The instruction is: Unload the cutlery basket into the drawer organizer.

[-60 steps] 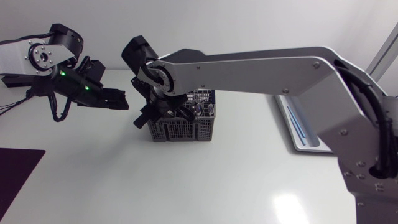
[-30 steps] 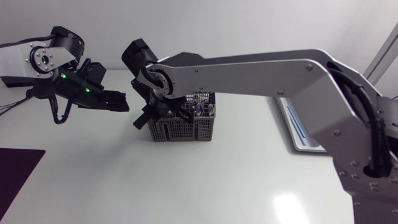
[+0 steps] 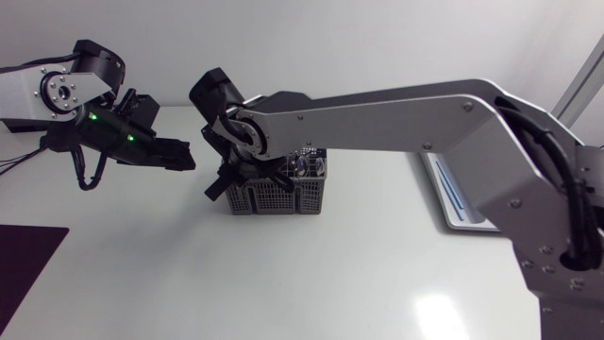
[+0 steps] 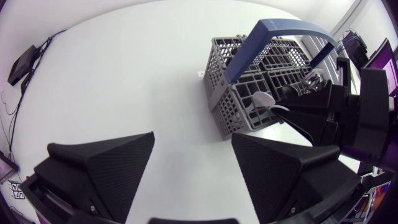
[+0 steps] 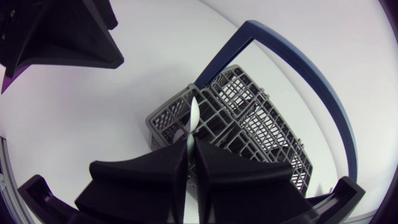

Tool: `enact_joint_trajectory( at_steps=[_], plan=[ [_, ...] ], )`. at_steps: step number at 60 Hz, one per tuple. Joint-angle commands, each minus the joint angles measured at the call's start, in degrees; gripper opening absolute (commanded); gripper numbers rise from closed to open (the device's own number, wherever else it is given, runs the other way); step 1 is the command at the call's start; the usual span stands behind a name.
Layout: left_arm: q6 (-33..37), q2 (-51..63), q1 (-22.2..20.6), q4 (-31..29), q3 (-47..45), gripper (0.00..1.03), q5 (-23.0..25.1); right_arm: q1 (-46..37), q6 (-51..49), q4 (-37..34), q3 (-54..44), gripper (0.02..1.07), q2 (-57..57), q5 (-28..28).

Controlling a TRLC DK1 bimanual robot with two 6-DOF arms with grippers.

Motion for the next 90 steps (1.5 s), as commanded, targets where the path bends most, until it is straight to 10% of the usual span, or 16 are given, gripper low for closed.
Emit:
enact_joint_trajectory(
  at_steps=[1, 90],
  plan=[
    [0.47, -1.10, 0.10, 0.38, -1.55, 0.87, 0.75, 0.36, -1.51, 0.97, -2.64, 0.08, -1.10, 0.59],
    [3.28, -9.10, -1.57, 7.15, -7.87, 0.87, 0.92, 2.03, -5.90, 0.97, -9.41, 0.08, -17.01, -0.11]
  ],
)
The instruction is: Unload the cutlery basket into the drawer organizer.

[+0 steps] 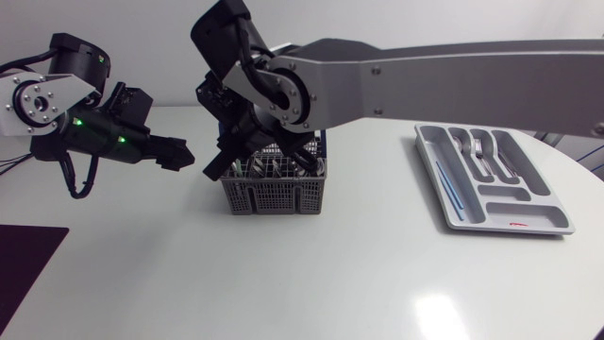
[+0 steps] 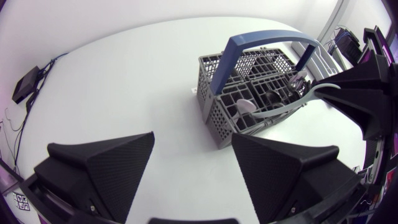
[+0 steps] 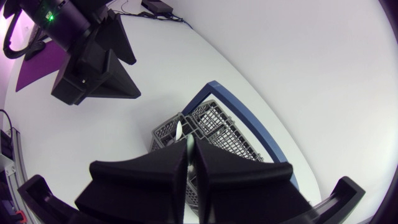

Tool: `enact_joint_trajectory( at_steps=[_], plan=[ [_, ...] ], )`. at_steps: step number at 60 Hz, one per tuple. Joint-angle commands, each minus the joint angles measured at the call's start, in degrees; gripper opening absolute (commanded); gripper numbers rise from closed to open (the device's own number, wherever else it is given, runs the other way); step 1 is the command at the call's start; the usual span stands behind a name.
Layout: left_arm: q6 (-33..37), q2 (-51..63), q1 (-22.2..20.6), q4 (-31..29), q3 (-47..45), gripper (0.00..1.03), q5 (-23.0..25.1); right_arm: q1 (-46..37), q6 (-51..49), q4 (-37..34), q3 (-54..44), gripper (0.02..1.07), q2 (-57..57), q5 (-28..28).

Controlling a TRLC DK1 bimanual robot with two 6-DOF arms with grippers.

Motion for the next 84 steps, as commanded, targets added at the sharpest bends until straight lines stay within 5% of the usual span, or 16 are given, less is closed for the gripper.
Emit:
enact_joint_trajectory(
  at_steps=[1, 38, 64, 84],
  plan=[
    [1.36, -1.98, -0.45, 1.03, -2.34, 0.87, 0.62, 0.79, -0.74, -0.54, -2.26, 0.08, -2.23, -0.29],
    [2.41, -6.81, -0.98, 3.40, -4.81, 0.87, 0.62, 1.49, -4.43, -1.06, -11.93, 0.08, -16.65, -0.73],
    [2.67, -8.75, -4.76, 3.40, -5.07, 0.87, 0.62, -3.34, -11.91, -13.63, -20.28, 0.08, -30.36, -4.51],
    [2.50, -9.01, -7.13, 3.40, -5.33, 0.87, 0.62, -18.37, -25.79, -23.04, -25.46, 0.08, -41.26, -7.93]
  ],
)
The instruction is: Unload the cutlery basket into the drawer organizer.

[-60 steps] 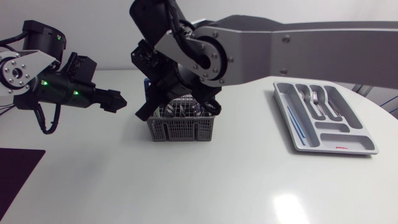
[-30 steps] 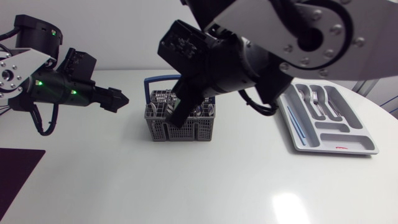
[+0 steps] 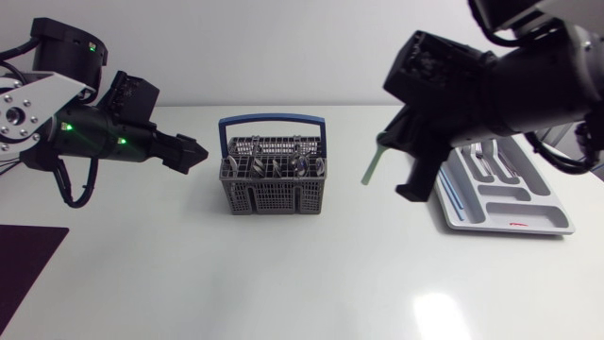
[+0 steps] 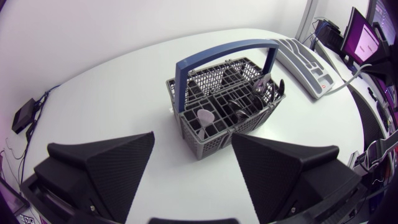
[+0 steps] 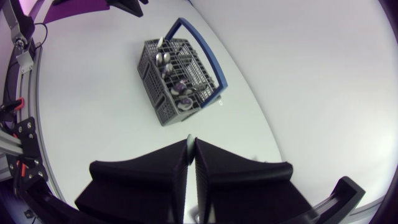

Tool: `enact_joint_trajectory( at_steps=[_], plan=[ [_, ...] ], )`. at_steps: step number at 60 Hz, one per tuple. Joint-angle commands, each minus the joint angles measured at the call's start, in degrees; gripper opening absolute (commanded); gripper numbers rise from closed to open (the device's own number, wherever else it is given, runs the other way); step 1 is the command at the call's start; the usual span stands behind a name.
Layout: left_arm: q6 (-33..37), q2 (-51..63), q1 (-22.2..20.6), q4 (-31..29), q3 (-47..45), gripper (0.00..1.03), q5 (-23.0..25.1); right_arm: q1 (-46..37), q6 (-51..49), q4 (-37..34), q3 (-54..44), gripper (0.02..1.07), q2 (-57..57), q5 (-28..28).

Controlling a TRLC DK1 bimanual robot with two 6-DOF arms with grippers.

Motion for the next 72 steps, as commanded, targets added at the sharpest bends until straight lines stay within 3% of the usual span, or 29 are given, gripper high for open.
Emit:
enact_joint_trajectory(
  at_steps=[1, 36, 72],
  plan=[
    [1.01, -1.18, -0.66, 0.25, -1.79, 0.87, 0.62, -4.10, -5.62, -1.99, -3.15, 0.08, -2.18, -1.23],
    [0.84, -0.92, -3.48, 0.34, -1.44, 0.87, 0.09, -35.92, -31.90, -3.40, -12.55, 0.08, -5.96, -11.95],
    [1.19, -0.74, -4.97, 0.60, -1.79, 0.87, -0.96, -55.52, -53.96, 3.55, -11.94, 0.08, 6.44, -12.39]
  ],
)
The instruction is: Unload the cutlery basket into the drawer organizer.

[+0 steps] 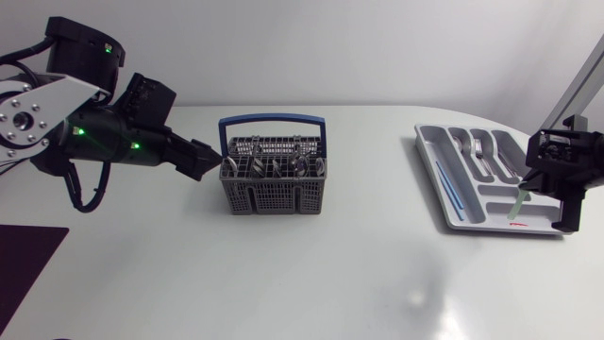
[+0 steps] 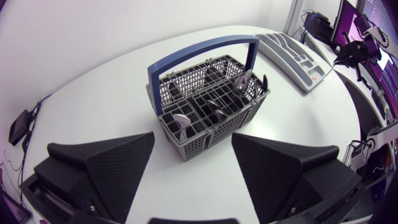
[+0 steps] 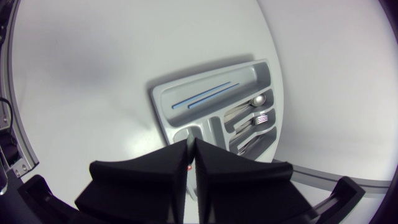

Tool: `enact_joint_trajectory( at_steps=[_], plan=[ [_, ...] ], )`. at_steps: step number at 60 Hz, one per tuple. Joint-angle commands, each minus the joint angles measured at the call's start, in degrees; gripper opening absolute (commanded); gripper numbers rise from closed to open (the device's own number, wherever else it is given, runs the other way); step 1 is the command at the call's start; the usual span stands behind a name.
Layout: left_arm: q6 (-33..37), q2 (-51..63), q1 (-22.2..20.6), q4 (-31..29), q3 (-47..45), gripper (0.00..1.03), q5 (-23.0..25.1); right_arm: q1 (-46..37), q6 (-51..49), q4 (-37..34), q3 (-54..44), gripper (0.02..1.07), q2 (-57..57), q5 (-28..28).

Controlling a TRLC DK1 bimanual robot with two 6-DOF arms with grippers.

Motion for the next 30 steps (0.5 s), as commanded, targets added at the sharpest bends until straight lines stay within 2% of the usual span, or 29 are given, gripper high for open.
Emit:
enact_joint_trajectory(
  at_steps=[1, 30],
  plan=[
    [1.19, -0.35, -0.25, 0.58, -1.51, 0.87, -0.29, -1.93, -5.01, 1.14, 1.16, 0.08, 3.31, 0.84],
    [1.36, -0.35, -0.34, 0.58, -2.48, 0.87, -0.38, -7.99, -13.44, 15.73, 3.53, 0.08, 16.58, 9.45]
  ],
)
